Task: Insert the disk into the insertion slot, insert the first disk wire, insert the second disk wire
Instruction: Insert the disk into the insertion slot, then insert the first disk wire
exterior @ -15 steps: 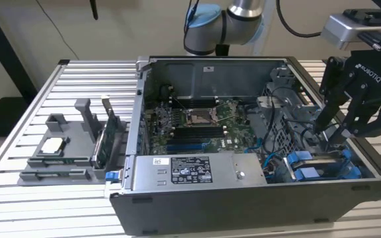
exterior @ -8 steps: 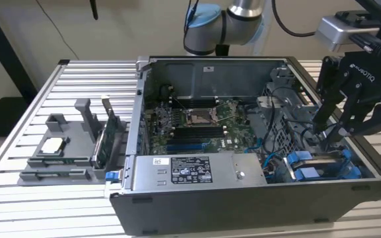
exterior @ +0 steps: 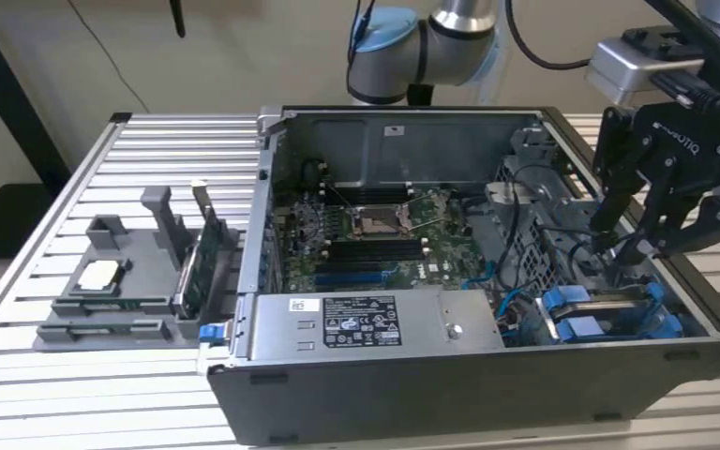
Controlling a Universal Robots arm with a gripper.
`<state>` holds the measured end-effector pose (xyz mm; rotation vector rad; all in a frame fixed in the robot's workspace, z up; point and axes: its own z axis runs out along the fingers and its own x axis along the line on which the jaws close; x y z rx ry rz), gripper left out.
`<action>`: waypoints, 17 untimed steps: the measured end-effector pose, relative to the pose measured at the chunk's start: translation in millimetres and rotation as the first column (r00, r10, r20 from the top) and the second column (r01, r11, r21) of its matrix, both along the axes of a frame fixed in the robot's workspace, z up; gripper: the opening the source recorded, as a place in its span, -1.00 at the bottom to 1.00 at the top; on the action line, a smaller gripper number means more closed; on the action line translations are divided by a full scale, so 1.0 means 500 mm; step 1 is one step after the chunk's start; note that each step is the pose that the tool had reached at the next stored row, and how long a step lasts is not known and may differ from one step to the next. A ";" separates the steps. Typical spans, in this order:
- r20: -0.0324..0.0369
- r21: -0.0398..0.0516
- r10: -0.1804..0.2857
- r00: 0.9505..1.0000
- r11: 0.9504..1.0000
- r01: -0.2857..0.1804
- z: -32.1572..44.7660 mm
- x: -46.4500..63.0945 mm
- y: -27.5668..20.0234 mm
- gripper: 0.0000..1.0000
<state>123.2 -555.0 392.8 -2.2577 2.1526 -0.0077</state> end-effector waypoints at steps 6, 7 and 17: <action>0.019 0.005 0.018 1.000 1.000 -0.018 -0.006 -0.013 0.0037 -0.05; 0.022 0.005 0.020 1.000 1.000 -0.020 -0.007 -0.015 0.0041 -0.05; 0.064 0.004 0.069 0.996 0.998 -0.069 -0.014 -0.021 0.0070 -0.23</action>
